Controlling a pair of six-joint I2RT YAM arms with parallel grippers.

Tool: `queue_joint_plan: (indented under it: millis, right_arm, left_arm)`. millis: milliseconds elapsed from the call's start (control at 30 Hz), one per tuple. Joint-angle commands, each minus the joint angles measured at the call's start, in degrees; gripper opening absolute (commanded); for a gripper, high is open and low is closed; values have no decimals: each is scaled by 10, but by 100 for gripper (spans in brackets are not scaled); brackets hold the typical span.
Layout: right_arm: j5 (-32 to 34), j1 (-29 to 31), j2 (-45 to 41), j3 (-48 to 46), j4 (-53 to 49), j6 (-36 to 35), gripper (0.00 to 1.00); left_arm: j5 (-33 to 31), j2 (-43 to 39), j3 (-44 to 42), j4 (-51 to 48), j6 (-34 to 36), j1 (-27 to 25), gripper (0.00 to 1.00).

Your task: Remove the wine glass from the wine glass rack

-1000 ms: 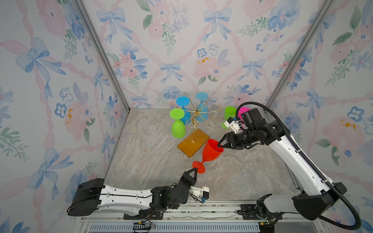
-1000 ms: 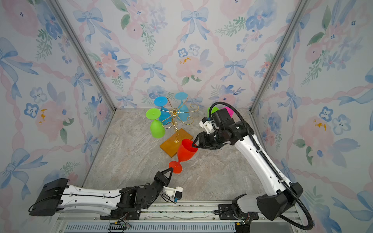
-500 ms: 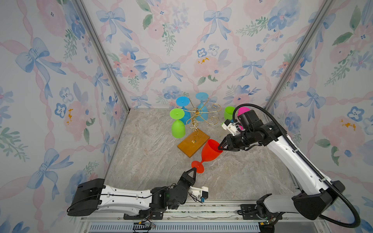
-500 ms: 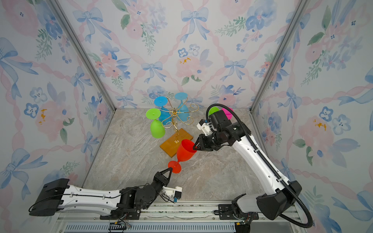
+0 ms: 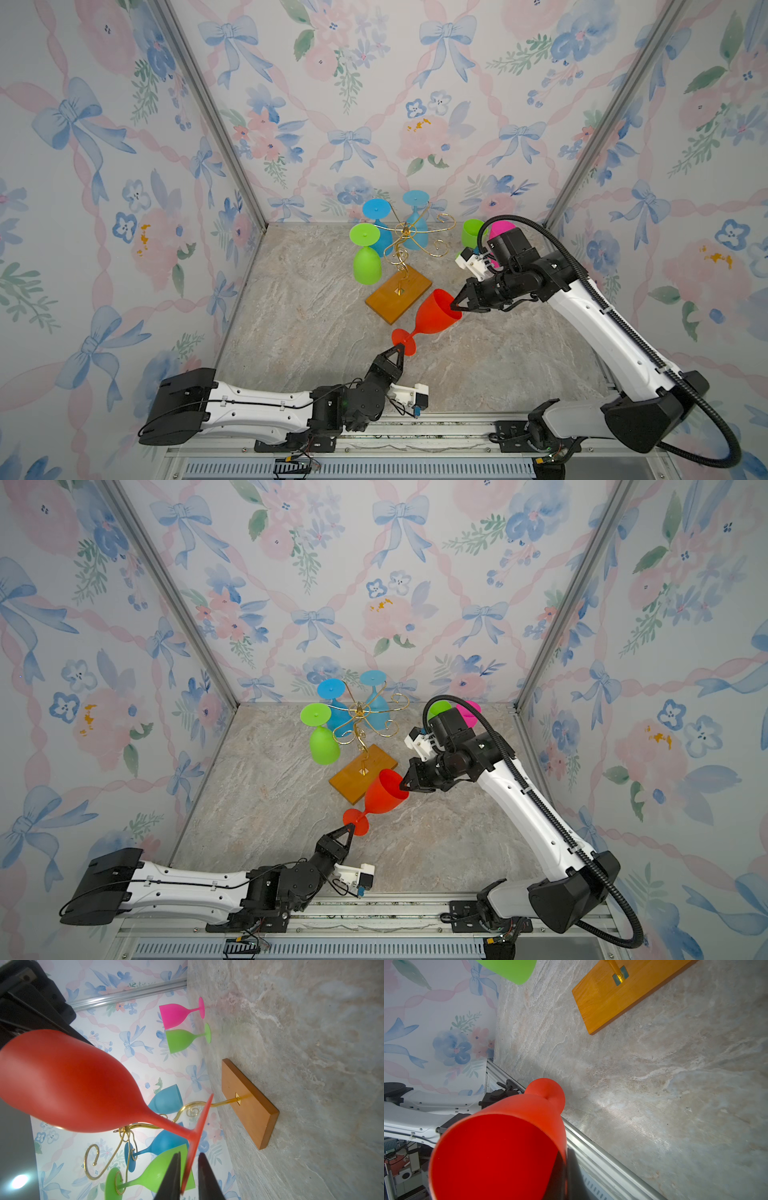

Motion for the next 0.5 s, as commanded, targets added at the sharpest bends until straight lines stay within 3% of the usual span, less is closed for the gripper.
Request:
queue_joint_plan:
  millis: [0, 267, 467]
  right_arm:
    - [16, -12, -7, 9, -2, -4, 0]
    - [93, -116, -41, 7, -14, -26, 0]
    - [291, -163, -37, 38, -72, -86, 0]
  left_arm:
    - [3, -10, 3, 11, -34, 0, 29]
    - [14, -22, 56, 9, -196, -1, 80]
    - [21, -45, 104, -37, -400, 0, 89]
